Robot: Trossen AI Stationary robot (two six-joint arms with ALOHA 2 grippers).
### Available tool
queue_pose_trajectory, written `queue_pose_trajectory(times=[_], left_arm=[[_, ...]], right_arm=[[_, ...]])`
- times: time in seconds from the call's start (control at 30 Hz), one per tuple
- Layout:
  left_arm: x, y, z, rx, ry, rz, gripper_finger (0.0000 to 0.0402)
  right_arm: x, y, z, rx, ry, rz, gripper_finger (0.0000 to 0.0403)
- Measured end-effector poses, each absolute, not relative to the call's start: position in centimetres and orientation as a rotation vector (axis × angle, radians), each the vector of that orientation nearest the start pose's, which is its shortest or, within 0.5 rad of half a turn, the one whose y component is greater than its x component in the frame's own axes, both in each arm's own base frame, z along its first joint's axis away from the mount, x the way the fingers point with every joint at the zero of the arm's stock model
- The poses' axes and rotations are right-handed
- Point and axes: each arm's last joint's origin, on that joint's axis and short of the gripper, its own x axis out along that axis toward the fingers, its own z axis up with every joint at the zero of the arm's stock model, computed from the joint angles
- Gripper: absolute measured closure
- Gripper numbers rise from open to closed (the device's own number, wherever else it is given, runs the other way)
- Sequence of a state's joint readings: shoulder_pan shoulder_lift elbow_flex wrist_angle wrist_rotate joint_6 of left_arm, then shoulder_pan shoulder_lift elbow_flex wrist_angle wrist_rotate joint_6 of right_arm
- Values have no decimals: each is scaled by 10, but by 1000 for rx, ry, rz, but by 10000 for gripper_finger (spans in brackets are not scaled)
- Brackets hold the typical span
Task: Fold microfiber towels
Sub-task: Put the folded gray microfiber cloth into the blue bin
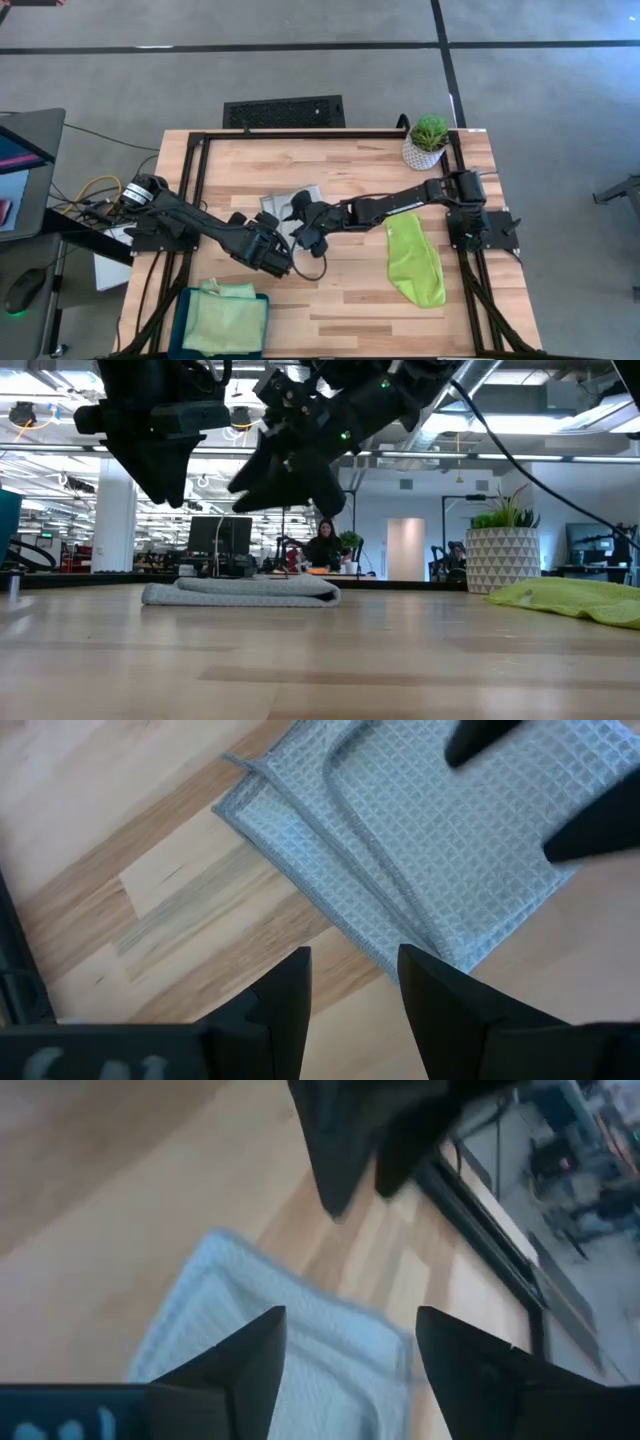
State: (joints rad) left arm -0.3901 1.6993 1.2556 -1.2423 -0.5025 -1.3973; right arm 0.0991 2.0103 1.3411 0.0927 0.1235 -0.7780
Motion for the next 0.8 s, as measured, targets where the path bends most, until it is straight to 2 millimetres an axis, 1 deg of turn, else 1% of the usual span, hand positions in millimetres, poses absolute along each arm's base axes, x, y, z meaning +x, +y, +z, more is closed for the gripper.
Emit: queue_pose_trajectory(times=[0.07,0.2,0.4,0.5,0.57,0.63,0.8], left_arm=[[274,-98,222,-392,1091,1008,258],[278,-99,222,-349,1098,945,258],[296,-102,221,-274,1077,727,258],[305,-104,220,-235,1047,606,258],[309,-106,215,-202,1027,532,258],[310,-106,207,-150,1025,467,258],[305,-107,175,-23,983,337,258]], right_arm=[[435,41,188,-832,609,175,154],[418,47,208,-768,684,184,154],[384,54,241,-613,797,212,154],[369,56,254,-521,828,241,154],[361,57,260,-486,822,252,154],[354,59,262,-466,821,256,154],[348,70,259,-460,824,282,154]])
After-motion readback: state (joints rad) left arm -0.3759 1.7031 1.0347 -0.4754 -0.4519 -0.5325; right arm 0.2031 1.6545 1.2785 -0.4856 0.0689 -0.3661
